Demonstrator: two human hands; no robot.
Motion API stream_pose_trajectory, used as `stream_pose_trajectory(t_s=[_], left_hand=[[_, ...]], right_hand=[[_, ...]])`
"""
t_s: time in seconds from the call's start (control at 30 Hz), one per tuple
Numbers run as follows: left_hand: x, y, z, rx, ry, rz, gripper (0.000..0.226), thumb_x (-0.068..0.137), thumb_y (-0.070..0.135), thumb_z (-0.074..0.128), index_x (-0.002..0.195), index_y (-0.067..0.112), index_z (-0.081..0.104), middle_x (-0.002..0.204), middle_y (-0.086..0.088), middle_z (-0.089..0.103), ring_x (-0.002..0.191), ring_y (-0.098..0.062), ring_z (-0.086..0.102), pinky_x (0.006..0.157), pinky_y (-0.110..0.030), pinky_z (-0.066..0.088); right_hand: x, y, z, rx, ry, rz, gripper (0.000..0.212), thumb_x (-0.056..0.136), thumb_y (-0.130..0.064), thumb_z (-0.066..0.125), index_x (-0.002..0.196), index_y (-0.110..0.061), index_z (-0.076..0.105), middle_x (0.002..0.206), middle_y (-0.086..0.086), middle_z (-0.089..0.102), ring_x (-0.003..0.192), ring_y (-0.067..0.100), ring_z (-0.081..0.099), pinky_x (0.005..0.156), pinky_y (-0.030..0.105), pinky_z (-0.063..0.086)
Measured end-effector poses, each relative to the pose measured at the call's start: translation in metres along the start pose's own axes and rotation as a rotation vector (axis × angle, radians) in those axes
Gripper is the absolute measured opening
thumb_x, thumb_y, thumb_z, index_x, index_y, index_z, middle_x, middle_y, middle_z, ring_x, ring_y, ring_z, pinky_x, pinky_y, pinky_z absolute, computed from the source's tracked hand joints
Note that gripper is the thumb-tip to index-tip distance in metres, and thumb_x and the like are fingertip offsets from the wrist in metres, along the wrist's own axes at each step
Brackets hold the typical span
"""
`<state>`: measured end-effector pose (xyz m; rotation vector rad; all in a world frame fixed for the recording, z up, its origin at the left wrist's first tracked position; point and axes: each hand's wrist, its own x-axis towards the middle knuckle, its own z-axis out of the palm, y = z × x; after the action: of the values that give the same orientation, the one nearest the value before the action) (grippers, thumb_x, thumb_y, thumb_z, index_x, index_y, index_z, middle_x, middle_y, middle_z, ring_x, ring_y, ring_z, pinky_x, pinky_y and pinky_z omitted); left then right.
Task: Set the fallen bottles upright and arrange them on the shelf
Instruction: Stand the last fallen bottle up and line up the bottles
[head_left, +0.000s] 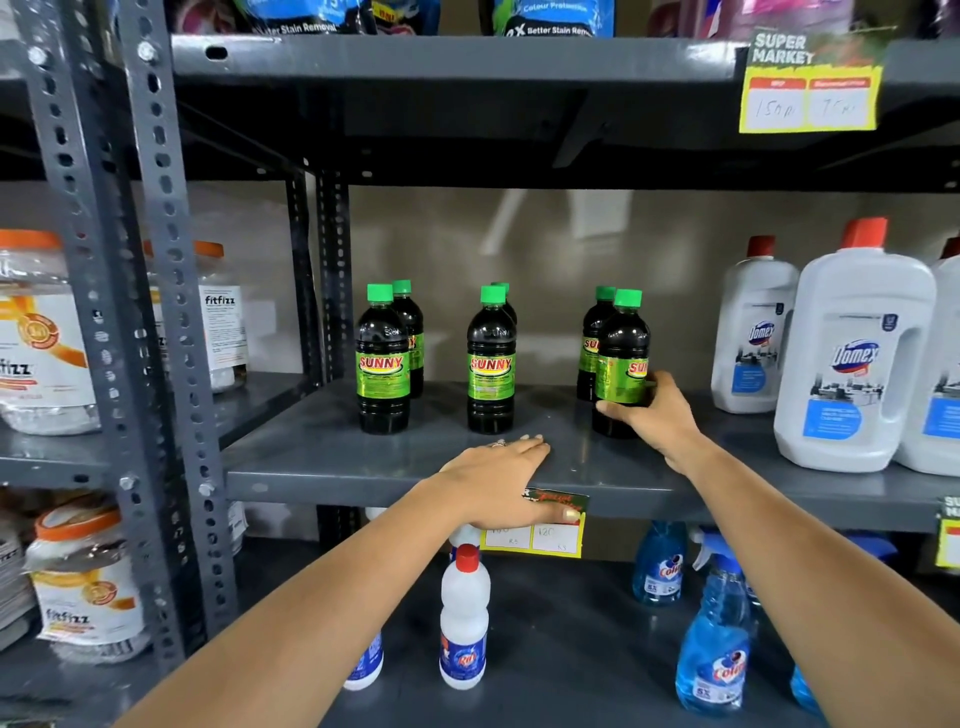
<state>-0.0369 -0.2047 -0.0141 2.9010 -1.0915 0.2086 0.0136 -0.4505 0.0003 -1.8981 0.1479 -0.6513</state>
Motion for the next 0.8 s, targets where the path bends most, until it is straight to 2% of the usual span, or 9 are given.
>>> stream_pose_trajectory(t_s=[0.07, 0.17, 0.23, 0.33, 0.5, 0.67, 0.73, 0.8], left_hand=[[0.000, 0.000, 0.000, 0.001, -0.004, -0.002, 0.099, 0.086, 0.077, 0.040, 0.158, 0.017, 0.008, 0.166, 0.002, 0.003, 0.151, -0.020, 0.010, 0.117, -0.038, 0.017], [0.001, 0.000, 0.000, 0.000, -0.013, -0.005, 0.100, 0.085, 0.078, 0.039, 0.158, 0.017, 0.008, 0.166, 0.003, 0.003, 0.151, -0.019, 0.010, 0.117, -0.038, 0.017], [0.000, 0.000, -0.001, 0.005, -0.012, -0.002, 0.099, 0.086, 0.077, 0.039, 0.158, 0.017, 0.009, 0.166, 0.003, 0.003, 0.151, -0.019, 0.010, 0.117, -0.037, 0.017], [0.000, 0.000, -0.001, 0.009, -0.016, -0.004, 0.098, 0.086, 0.077, 0.038, 0.158, 0.017, 0.009, 0.166, 0.002, 0.003, 0.151, -0.020, 0.011, 0.117, -0.038, 0.018], [0.002, -0.001, 0.001, 0.014, -0.015, -0.011, 0.100, 0.084, 0.079, 0.038, 0.158, 0.018, 0.008, 0.166, 0.003, 0.003, 0.151, -0.021, 0.011, 0.117, -0.040, 0.018], [0.001, 0.000, -0.001, -0.003, -0.009, -0.018, 0.105, 0.080, 0.082, 0.041, 0.158, 0.019, 0.008, 0.165, 0.006, 0.003, 0.151, -0.017, 0.009, 0.118, -0.038, 0.015], [0.000, 0.000, -0.003, -0.100, -0.011, -0.048, 0.113, 0.071, 0.088, 0.043, 0.157, 0.021, 0.015, 0.165, 0.008, 0.010, 0.150, -0.015, 0.013, 0.118, -0.039, 0.017], [-0.002, -0.001, -0.007, -0.373, 0.046, -0.092, 0.108, 0.066, 0.091, 0.046, 0.149, 0.023, 0.041, 0.155, 0.007, 0.038, 0.140, -0.013, 0.035, 0.114, -0.038, 0.030]], right_hand=[[0.000, -0.001, 0.001, 0.014, -0.024, 0.005, 0.076, 0.066, -0.021, 0.087, 0.129, -0.015, 0.043, 0.113, -0.001, 0.059, 0.106, 0.019, 0.056, 0.089, 0.032, 0.044], [0.003, -0.001, 0.001, 0.038, -0.076, 0.032, 0.064, 0.072, -0.007, 0.079, 0.126, -0.013, 0.046, 0.117, 0.005, 0.061, 0.112, 0.025, 0.056, 0.091, 0.033, 0.042], [0.002, 0.000, 0.001, 0.010, -0.056, 0.021, 0.071, 0.068, -0.012, 0.083, 0.128, -0.014, 0.046, 0.120, 0.002, 0.061, 0.110, 0.022, 0.056, 0.093, 0.035, 0.044], [-0.003, -0.001, -0.002, -0.015, -0.035, 0.005, 0.086, 0.062, -0.025, 0.090, 0.132, -0.015, 0.041, 0.114, -0.002, 0.055, 0.106, 0.017, 0.052, 0.092, 0.032, 0.043], [0.000, -0.001, -0.002, 0.026, -0.088, 0.018, 0.068, 0.066, -0.006, 0.084, 0.123, -0.013, 0.049, 0.118, 0.006, 0.063, 0.111, 0.025, 0.058, 0.089, 0.033, 0.042], [-0.004, 0.000, -0.002, -0.070, -0.028, -0.008, 0.080, 0.063, -0.019, 0.089, 0.131, -0.012, 0.047, 0.127, 0.007, 0.062, 0.113, 0.024, 0.058, 0.090, 0.032, 0.045], [-0.006, -0.001, -0.003, -0.102, 0.000, -0.026, 0.085, 0.060, -0.024, 0.091, 0.131, -0.012, 0.046, 0.127, 0.008, 0.062, 0.115, 0.026, 0.058, 0.091, 0.034, 0.047], [-0.009, -0.002, -0.003, -0.138, 0.018, -0.037, 0.091, 0.056, -0.031, 0.092, 0.130, -0.012, 0.045, 0.125, 0.008, 0.062, 0.113, 0.027, 0.060, 0.092, 0.039, 0.049]])
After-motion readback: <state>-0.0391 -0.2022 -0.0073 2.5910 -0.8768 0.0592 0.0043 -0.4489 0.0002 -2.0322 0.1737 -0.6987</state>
